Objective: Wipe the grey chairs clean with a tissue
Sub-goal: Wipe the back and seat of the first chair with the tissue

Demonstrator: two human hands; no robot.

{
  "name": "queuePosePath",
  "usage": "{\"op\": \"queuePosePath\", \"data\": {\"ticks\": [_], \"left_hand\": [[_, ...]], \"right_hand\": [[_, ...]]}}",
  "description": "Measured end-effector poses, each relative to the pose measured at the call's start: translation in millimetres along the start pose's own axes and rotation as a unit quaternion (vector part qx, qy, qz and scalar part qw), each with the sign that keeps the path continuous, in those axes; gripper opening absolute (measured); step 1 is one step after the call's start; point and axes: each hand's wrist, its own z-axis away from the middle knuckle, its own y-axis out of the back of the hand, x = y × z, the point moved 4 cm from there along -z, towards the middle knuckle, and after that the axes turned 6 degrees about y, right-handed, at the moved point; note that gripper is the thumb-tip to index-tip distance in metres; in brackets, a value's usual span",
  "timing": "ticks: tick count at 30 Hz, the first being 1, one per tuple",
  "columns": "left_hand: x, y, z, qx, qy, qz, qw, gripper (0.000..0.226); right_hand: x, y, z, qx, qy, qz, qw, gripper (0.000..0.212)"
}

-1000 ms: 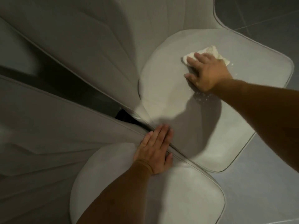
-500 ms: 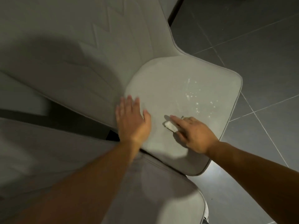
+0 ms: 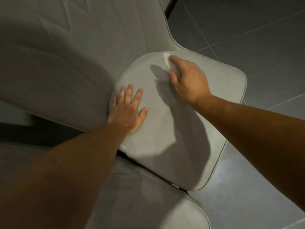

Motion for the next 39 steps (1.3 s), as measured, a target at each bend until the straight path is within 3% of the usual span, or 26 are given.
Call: {"op": "queuePosePath", "data": {"ticks": [3, 5, 13, 20, 25, 31, 36, 39], "left_hand": [[-1, -4, -2, -0.002, 0.006, 0.016, 1.000, 0.079], [-1, -5, -5, -0.012, 0.024, 0.037, 0.999, 0.079], [-1, -3, -10, -0.008, 0.053, 0.054, 0.997, 0.082], [1, -4, -10, -0.009, 0.057, 0.045, 0.997, 0.080], [0, -4, -10, -0.013, 0.058, 0.040, 0.997, 0.080], [-2, -2, -10, -0.013, 0.063, 0.043, 0.997, 0.081], [-3, 1, -7, -0.008, 0.060, 0.037, 0.997, 0.083], [0, 4, -7, -0.004, 0.057, 0.035, 0.998, 0.084]], "right_hand": [[7, -41, -5, -0.161, 0.025, 0.145, 0.976, 0.051], [17, -65, 10, -0.208, -0.002, 0.154, 0.966, 0.063], [14, -68, -2, -0.139, 0.050, 0.185, 0.972, 0.068], [25, -85, -40, -0.196, 0.116, 0.165, 0.960, 0.059], [34, -84, -54, -0.244, 0.210, 0.187, 0.928, 0.060], [83, -47, -47, -0.176, 0.078, 0.181, 0.964, 0.053], [118, -4, 43, -0.106, -0.081, 0.148, 0.980, 0.051], [104, 10, 99, -0.071, -0.162, 0.099, 0.979, 0.048]]}}
